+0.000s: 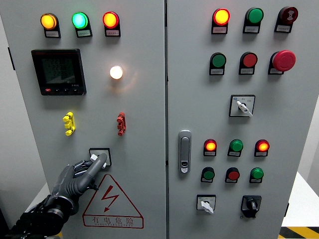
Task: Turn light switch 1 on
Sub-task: 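Hold the left hand on the turned switch while the lamp lights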
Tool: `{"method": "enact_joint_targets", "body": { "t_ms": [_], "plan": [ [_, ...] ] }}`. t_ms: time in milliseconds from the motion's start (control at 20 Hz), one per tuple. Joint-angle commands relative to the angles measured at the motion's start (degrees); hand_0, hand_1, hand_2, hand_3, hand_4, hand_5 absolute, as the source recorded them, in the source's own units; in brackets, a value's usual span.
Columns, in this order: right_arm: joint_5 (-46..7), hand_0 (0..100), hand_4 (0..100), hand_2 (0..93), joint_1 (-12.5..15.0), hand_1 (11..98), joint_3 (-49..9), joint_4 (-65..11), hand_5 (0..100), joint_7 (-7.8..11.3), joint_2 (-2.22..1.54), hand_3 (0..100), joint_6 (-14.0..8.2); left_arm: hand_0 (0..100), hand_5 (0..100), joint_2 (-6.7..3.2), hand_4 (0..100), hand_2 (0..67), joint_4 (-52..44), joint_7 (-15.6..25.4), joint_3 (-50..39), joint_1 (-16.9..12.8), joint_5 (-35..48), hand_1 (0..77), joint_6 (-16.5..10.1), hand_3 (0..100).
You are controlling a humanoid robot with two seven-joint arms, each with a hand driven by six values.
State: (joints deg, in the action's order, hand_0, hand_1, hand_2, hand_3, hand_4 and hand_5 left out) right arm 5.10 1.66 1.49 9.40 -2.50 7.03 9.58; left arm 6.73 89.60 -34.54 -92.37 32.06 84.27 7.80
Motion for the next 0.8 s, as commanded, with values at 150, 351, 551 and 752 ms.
{"method": "enact_joint_targets", "body": {
  "t_ms": [150,351,551,752],
  "plan": [
    [0.0,0,23,0.0,0.0,22.4,0.0,0.0,15,-0.05,0.0,11,0.0,0,73,0.04,100,59.1,0.1,0.0,0.0,-0.3,0.0,56.2,0.9,99],
    [0.0,0,23,0.0,0.0,22.4,0.0,0.0,15,0.04,0.0,11,0.0,0,74,0.04,100,60.2,0.1,0.0,0.1,-0.6,0.0,56.8,0.9,99],
    [0.0,0,23,0.0,0.0,22.5,0.0,0.0,15,-0.05,0.0,11,0.0,0,74,-0.05,100,61.1,0.2,0.5,0.6,-1.6,-0.2,57.0,1.1,100],
    [0.0,0,23,0.0,0.0,22.6,0.0,0.0,15,0.04,0.0,11,0.0,0,75,-0.13,100,62.5,0.2,2.7,1.1,-3.6,-0.6,59.4,0.9,100]
  ]
}}
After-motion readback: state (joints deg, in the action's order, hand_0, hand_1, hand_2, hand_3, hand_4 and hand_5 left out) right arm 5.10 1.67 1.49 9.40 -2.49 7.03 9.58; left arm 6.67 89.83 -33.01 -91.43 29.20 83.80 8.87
